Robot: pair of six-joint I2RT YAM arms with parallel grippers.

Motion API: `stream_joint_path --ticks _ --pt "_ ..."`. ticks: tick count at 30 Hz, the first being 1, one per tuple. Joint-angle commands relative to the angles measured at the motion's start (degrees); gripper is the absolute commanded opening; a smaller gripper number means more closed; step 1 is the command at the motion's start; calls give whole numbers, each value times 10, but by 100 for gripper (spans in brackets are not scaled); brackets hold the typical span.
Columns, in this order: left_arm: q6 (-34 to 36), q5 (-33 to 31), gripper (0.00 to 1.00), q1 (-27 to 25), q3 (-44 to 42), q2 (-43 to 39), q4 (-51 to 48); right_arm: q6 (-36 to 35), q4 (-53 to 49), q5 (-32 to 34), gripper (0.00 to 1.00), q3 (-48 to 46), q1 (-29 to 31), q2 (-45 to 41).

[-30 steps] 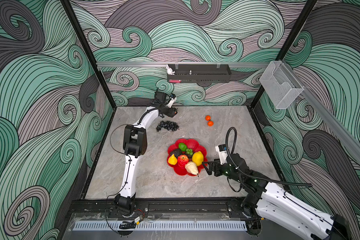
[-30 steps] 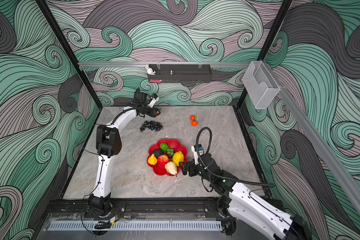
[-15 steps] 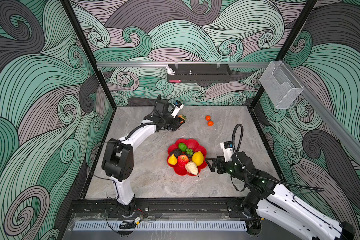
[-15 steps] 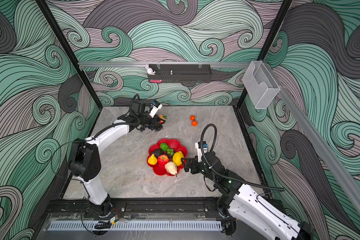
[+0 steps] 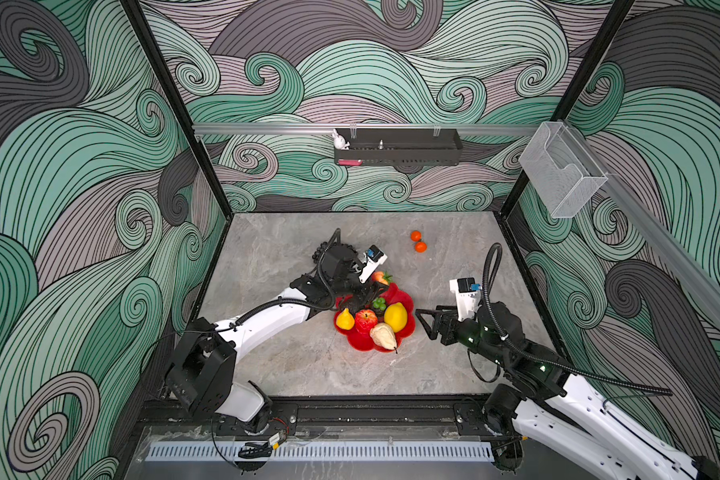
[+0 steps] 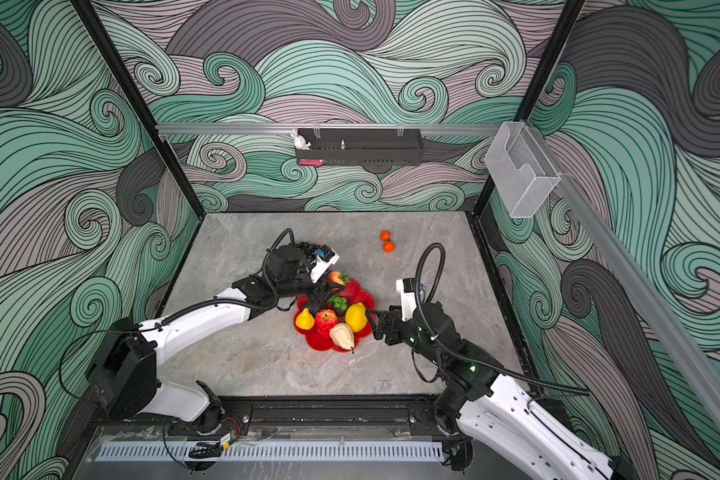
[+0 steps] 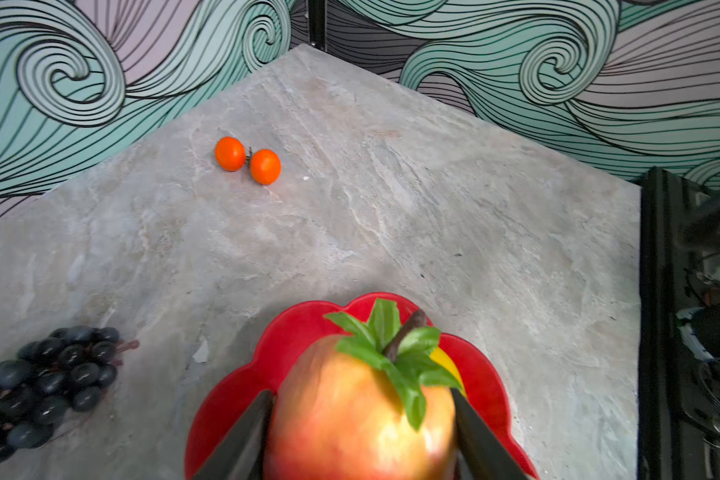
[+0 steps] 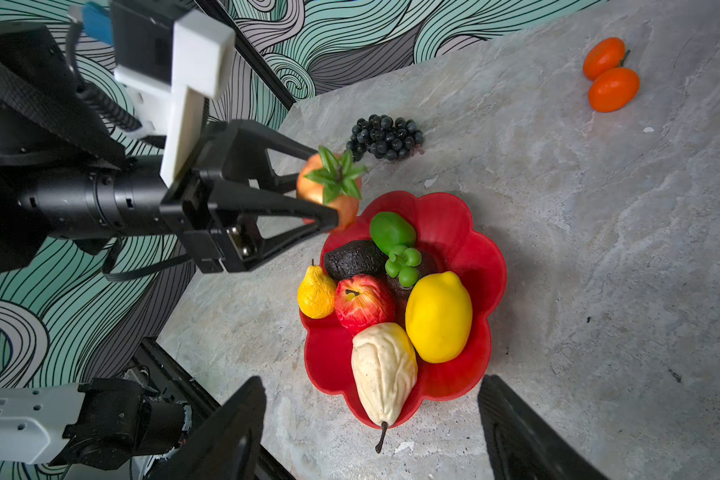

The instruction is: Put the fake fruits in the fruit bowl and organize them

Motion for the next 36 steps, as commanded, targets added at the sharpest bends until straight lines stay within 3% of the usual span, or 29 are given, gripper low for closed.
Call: stream_joint_path --ticks 1,9,19,31,36 --pt "-4 -30 54 -25 -16 -35 17 -10 10 -21 76 24 -3 -1" --pt "-27 -61 54 -78 -92 -57 96 -3 12 -55 60 41 -2 18" --pt "-27 -78 54 -128 -114 -71 100 7 25 -72 46 43 0 71" --pt "-29 -77 55 -152 -123 -66 109 16 38 -87 27 38 0 102" --pt "-31 -83 55 -159 -125 -65 113 23 43 -87 25 29 0 105"
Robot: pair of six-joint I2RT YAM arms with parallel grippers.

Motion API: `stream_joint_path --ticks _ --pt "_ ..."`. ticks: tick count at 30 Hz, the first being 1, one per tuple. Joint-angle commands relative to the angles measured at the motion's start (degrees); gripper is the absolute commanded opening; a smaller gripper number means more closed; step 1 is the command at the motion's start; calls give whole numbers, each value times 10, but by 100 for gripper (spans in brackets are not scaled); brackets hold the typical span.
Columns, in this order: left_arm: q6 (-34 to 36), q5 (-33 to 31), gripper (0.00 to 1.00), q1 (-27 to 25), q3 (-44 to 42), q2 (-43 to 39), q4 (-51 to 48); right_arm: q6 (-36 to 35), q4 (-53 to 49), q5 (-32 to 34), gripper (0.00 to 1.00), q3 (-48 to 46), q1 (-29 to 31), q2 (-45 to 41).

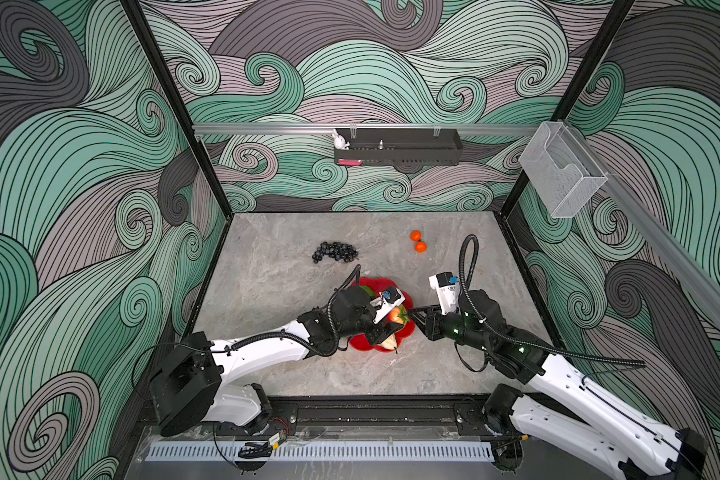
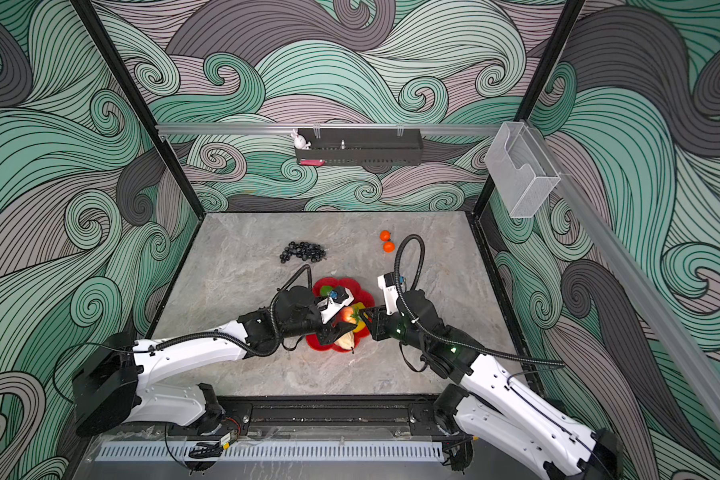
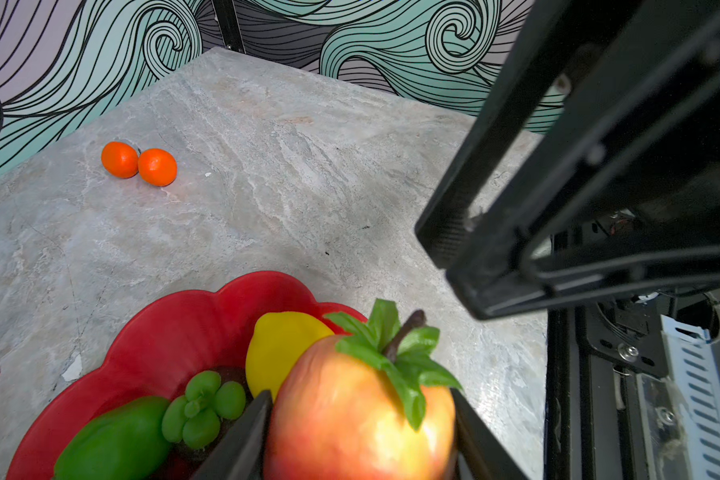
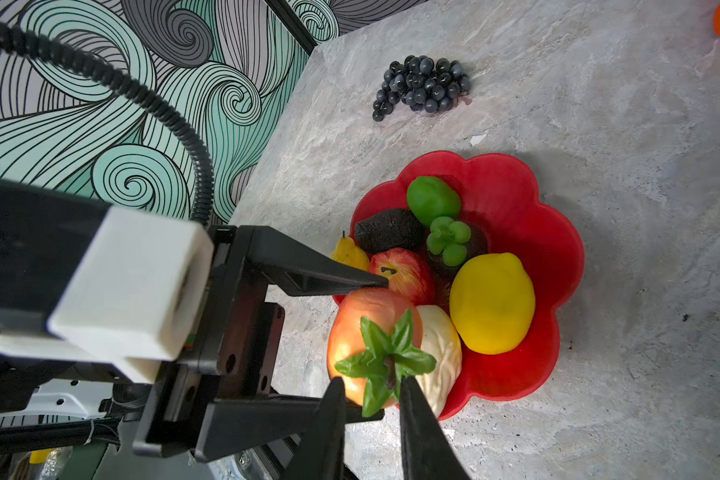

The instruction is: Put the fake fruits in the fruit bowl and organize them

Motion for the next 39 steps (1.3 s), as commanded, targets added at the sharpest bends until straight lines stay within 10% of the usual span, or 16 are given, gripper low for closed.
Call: stream_joint_path --ticks 1,39 --pt "-6 -10 55 -7 1 -3 17 6 14 -2 24 -1 0 2" --pt "-15 -14 60 -14 -4 -4 32 13 20 -15 5 -9 4 50"
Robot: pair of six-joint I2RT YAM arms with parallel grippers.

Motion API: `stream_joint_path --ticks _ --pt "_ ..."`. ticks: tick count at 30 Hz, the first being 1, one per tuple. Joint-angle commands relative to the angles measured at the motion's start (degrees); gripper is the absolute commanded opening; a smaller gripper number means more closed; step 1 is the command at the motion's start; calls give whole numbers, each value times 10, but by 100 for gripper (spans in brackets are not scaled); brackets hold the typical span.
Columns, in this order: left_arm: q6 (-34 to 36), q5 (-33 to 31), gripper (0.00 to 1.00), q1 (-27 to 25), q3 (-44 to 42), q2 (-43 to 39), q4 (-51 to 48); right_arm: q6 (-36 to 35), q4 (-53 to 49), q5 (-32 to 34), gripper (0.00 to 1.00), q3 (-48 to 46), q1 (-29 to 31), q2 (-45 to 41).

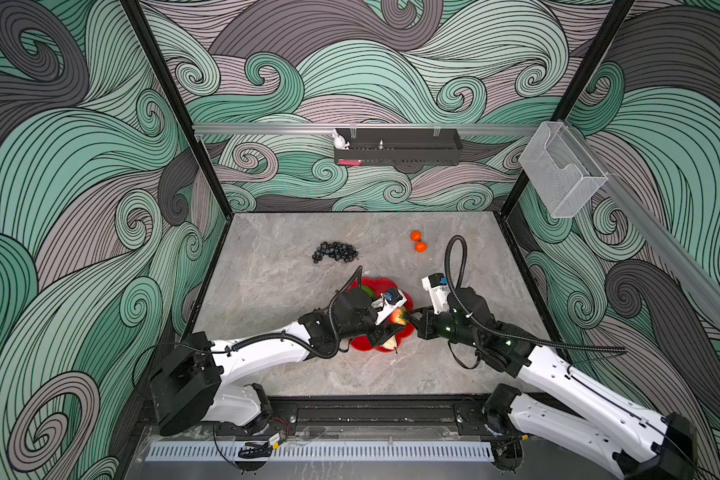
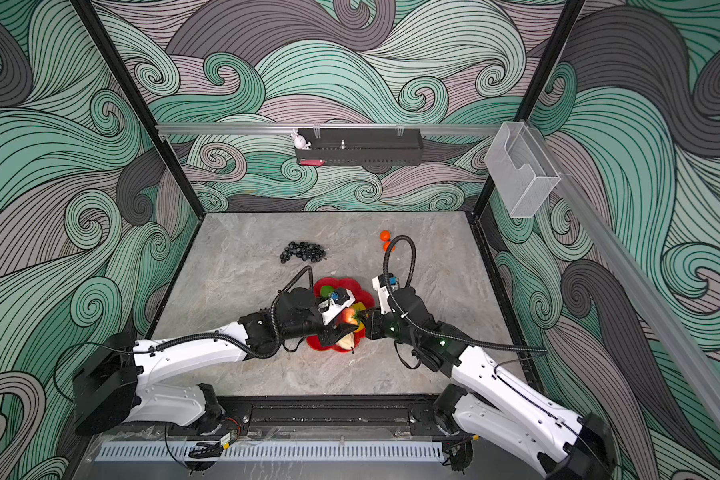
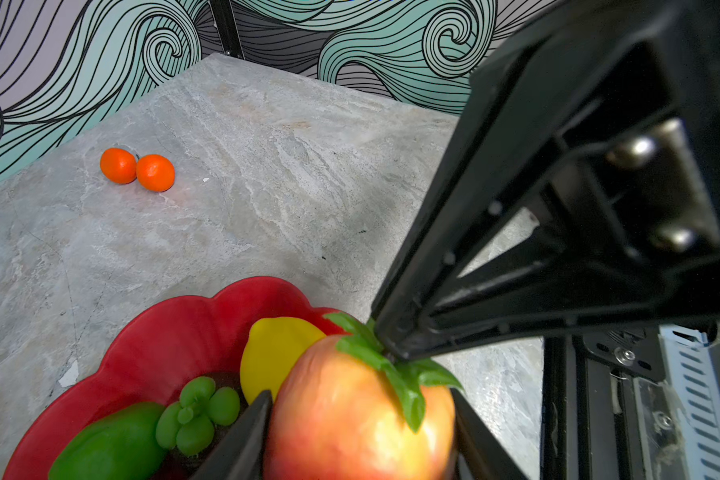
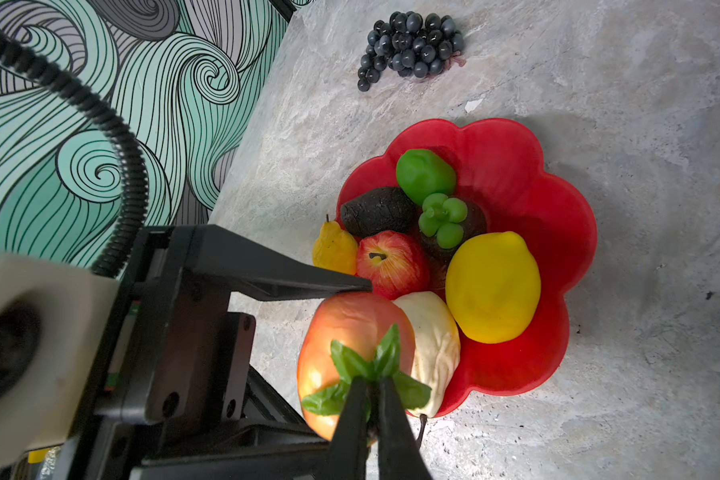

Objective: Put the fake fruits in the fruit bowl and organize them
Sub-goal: 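Open the left gripper and draw it back while the right gripper holds the strawberry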

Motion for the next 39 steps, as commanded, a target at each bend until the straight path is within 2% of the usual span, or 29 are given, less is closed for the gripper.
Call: stream_joint_path --ticks 1,6,12,15,22,31,35,39 --pt "-13 -8 62 -5 -5 -5 25 -5 7 -2 3 -3 4 2" --pt "-25 -34 77 -5 -12 -16 19 -33 -14 11 0 16 6 7" --pt "-63 -79 85 -4 -41 -72 9 -67 -48 33 0 38 7 14" --pt "-94 -135 99 -3 -73 -133 -5 -83 -56 40 0 49 14 24" --pt "-149 -201 99 21 -86 -266 -118 -118 -68 67 0 81 59 76" --pt "-145 -367 99 33 -76 -463 -198 -151 -59 91 0 125 119 157" --pt "-149 -418 99 34 -32 -500 -257 -167 -57 96 0 143 135 194" --pt "-149 -437 99 34 -2 -517 -290 -191 -61 99 0 165 149 234"
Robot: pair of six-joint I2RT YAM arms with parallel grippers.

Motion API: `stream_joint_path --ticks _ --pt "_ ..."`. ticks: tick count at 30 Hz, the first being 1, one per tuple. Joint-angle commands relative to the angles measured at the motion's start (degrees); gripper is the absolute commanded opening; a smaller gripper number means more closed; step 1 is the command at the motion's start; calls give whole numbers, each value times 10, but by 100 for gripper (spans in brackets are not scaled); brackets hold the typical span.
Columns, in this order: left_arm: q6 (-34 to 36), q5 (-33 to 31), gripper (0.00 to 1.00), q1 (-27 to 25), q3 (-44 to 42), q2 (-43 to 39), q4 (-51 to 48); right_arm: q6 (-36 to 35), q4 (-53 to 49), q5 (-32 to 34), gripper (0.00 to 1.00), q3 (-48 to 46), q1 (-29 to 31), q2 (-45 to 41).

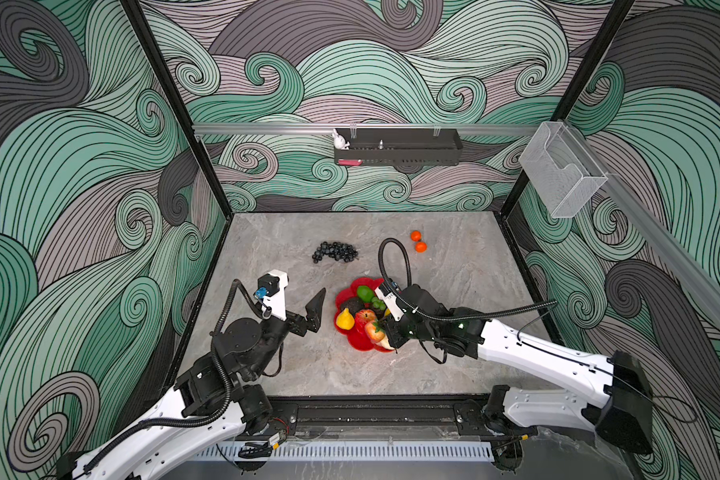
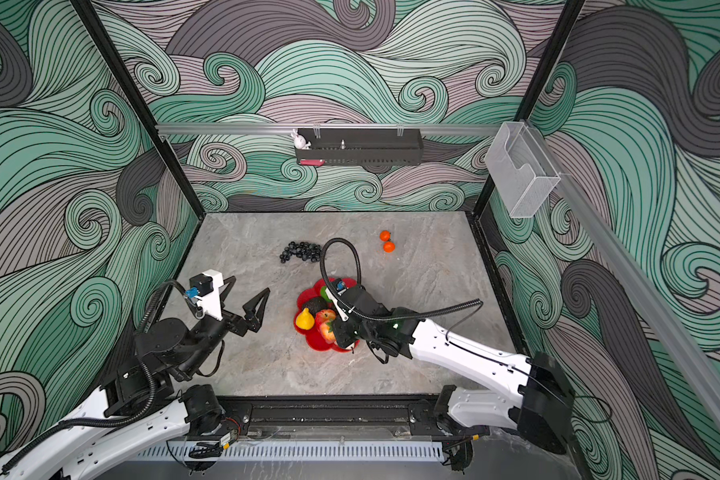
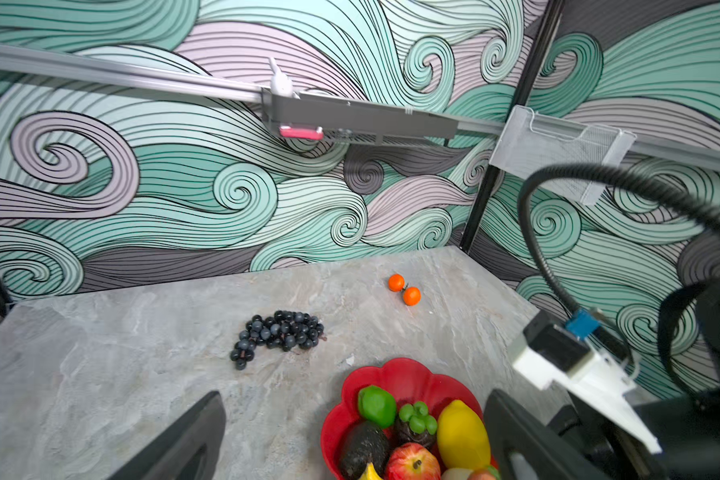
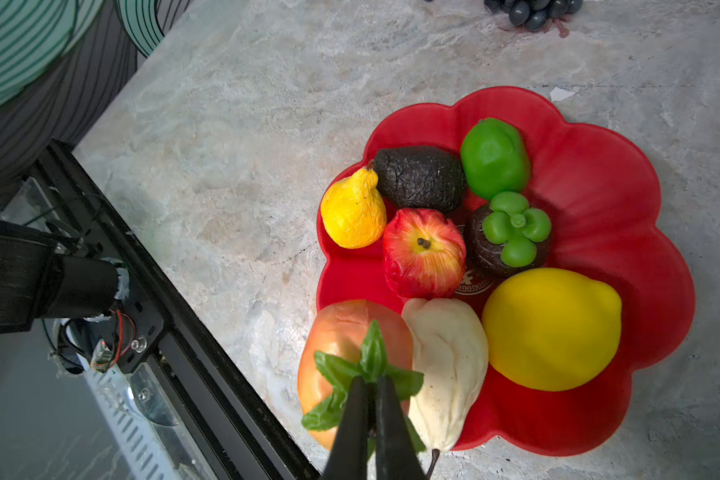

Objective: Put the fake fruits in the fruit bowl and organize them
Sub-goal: 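Open the left gripper and draw it back while the right gripper holds the strawberry, then lower the strawberry into the bowl with the right gripper and release it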

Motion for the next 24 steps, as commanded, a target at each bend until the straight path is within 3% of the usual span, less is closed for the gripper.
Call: stream_joint_path --ticks 1,7,24 --pt "-6 -52 98 3 30 -15 -57 -34 -4 15 0 28 12 28" --pt "-3 -83 99 3 30 -54 -66 -64 -12 29 0 52 20 75" --pt "8 -76 99 3 4 -87 -46 -135 -56 83 0 120 55 174"
